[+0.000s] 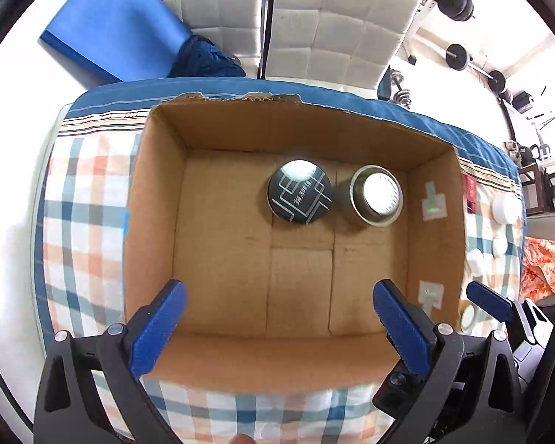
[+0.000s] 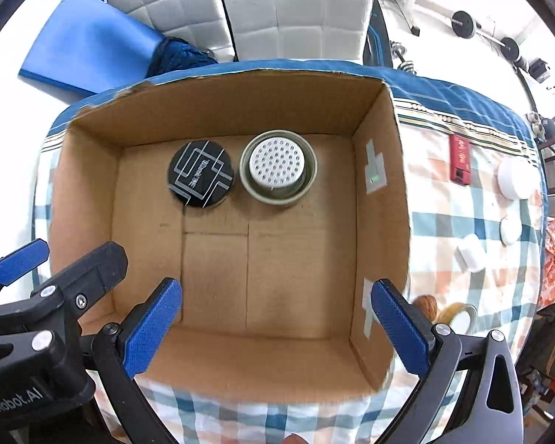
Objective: Organize rigid objects
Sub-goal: 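Withdraw both tools from the box toward the remaining items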
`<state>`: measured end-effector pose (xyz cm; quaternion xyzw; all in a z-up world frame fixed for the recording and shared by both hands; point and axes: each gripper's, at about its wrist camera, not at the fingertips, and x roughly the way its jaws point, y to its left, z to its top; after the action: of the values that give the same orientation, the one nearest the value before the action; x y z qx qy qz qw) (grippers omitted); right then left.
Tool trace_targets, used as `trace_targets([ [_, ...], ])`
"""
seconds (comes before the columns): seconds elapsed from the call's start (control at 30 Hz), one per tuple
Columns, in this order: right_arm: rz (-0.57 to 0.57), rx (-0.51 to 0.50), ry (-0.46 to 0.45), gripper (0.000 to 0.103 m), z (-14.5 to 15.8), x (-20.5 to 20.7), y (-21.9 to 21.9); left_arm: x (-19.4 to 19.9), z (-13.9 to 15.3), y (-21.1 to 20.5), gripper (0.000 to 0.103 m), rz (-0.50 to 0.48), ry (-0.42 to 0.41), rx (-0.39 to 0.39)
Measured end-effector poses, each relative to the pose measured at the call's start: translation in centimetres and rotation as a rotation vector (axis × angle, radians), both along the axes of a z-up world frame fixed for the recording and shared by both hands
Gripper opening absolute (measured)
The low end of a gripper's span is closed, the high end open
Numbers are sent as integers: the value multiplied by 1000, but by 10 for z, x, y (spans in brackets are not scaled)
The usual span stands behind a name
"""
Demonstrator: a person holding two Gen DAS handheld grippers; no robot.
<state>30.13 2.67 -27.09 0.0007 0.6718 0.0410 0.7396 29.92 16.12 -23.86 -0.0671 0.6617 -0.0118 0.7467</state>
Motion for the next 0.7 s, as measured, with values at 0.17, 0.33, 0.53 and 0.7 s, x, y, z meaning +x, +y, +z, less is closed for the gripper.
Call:
trace_targets([
  [0.17,33,11,-25,103,24,-23,5,-27,24,-2,103,-6,-43,30],
  [0.33,43,52,-38,103,45,-52,-2,-52,51,-7,103,-6,-82,46],
  [0.53,45,108,-63,103,68,-72,-23,-65,73,-27,103,-14,-107,38],
  [0.7,6,124,-76,103,83,-73,-76,-61,93,-75,103,-56,-153,22],
])
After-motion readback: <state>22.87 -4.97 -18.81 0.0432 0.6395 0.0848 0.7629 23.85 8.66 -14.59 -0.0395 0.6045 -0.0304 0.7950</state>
